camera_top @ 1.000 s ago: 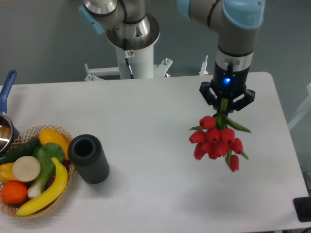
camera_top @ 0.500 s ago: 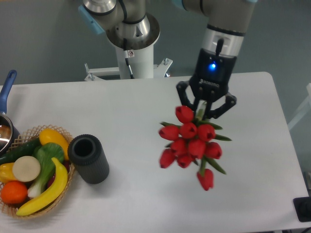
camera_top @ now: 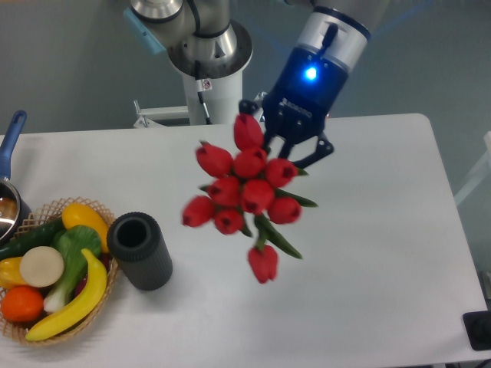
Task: Insert the flowers into the vase
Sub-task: 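Carry the tulips over the black vase and lower stems into its opening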
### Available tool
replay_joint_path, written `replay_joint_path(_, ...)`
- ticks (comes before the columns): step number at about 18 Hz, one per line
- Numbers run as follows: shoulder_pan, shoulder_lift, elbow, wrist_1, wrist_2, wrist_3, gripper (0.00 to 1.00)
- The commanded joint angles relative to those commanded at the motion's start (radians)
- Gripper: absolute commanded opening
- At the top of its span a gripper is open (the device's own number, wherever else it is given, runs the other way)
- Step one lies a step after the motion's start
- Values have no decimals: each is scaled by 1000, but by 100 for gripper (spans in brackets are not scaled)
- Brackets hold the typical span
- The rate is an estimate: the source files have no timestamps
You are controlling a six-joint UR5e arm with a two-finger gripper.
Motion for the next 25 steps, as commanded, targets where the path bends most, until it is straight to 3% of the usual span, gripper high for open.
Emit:
replay_joint_path(12,-20,-2,-29,35,-284,14,0)
replay_joint_path(16,-83,-55,-37,66,-351,43,0)
replay_joint_path(20,-116,-95,-95,71,-364,141,0)
replay_joint_path(23,-121,-86,-187,72,-364,190,0)
replay_joint_path(25,-124,-86,-216,71,-364,239,0)
